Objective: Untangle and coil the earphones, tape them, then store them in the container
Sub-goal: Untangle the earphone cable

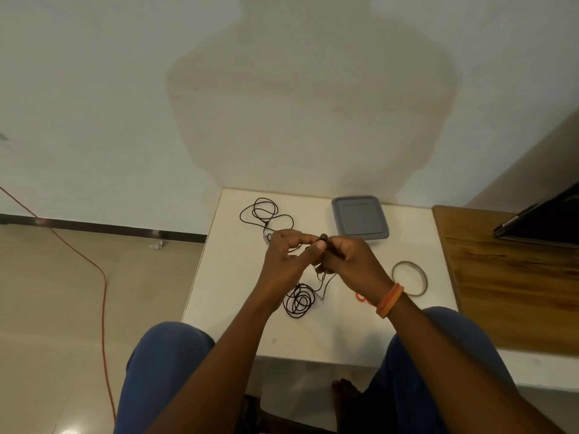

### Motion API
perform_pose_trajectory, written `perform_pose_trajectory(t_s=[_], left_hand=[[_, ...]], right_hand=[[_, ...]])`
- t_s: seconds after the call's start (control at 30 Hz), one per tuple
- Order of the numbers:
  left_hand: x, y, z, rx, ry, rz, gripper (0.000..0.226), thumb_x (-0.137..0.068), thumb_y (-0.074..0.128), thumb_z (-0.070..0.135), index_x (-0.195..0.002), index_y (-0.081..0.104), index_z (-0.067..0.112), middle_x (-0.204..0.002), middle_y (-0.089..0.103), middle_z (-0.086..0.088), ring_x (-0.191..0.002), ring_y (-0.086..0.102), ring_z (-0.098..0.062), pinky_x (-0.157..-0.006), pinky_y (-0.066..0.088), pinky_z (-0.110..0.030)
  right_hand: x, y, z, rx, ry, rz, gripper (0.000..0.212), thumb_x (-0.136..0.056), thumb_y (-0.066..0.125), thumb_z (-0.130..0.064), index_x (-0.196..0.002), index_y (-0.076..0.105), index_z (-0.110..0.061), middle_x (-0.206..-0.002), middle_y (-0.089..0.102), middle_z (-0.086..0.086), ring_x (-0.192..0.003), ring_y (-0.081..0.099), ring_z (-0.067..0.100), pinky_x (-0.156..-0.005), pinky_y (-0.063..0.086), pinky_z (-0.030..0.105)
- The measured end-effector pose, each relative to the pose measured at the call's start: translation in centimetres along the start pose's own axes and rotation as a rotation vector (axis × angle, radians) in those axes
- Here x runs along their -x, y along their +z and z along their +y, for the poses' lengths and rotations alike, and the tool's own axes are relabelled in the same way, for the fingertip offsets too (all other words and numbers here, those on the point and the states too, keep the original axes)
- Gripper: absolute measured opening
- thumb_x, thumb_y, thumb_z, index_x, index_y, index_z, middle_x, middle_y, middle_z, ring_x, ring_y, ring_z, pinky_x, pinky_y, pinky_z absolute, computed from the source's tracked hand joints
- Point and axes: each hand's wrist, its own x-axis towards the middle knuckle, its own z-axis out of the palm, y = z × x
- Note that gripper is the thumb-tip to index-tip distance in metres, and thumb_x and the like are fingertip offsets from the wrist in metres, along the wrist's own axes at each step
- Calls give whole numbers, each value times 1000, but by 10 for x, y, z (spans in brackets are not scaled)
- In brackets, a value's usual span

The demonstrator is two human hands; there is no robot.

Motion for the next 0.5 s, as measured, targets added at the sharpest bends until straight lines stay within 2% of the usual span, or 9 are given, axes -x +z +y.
perform_pose_trajectory(t_s=[0.07,0.17,0.23,0.3,0.4,0.5], left_hand=[[-4,2,-3,68,-29,-39,12,-89,69,36,-98,71,28,-114,64,-3,-112,60,-12,-86,45,-22],[0,10,-3,268,-143,-199,34,-90,69,25,-120,56,14,-112,70,-4,-103,68,-11,-84,54,-25],[4,15,-8,159,-166,-314,35,-91,69,28,-122,55,18,-105,74,-5,-102,70,-16,-91,54,-32],[8,17,-12,45,-151,-372,23,-95,62,29,-113,64,14,-86,74,-8,-90,72,-23,-90,53,-37],[7,12,-13,61,-170,-324,24,-99,56,28,-100,71,9,-66,57,-5,-62,62,-18,-71,56,-34],[2,-2,-13,-20,-180,-275,22,-98,59,27,-98,72,10,-62,52,1,-52,44,-10,-49,41,-20]], right_hand=[[-1,0,0,-99,39,8,15,-93,60,-17,-97,72,-8,-80,73,8,-72,71,22,-71,60,41],[-1,-7,-2,-401,141,34,17,-94,57,-15,-101,72,-9,-89,73,14,-79,69,28,-72,59,34],[-1,-15,-4,-646,209,60,20,-97,51,-15,-102,68,-8,-90,71,12,-80,66,24,-76,57,35],[-1,-24,-2,-751,253,110,21,-98,48,-17,-102,66,-9,-90,71,8,-82,62,20,-78,52,36],[-2,-36,5,-670,337,210,19,-97,50,-25,-98,67,-18,-94,73,1,-88,58,15,-76,41,35],[-2,-43,18,-677,460,330,16,-97,52,-24,-97,68,-18,-90,73,0,-80,56,15,-72,43,33]])
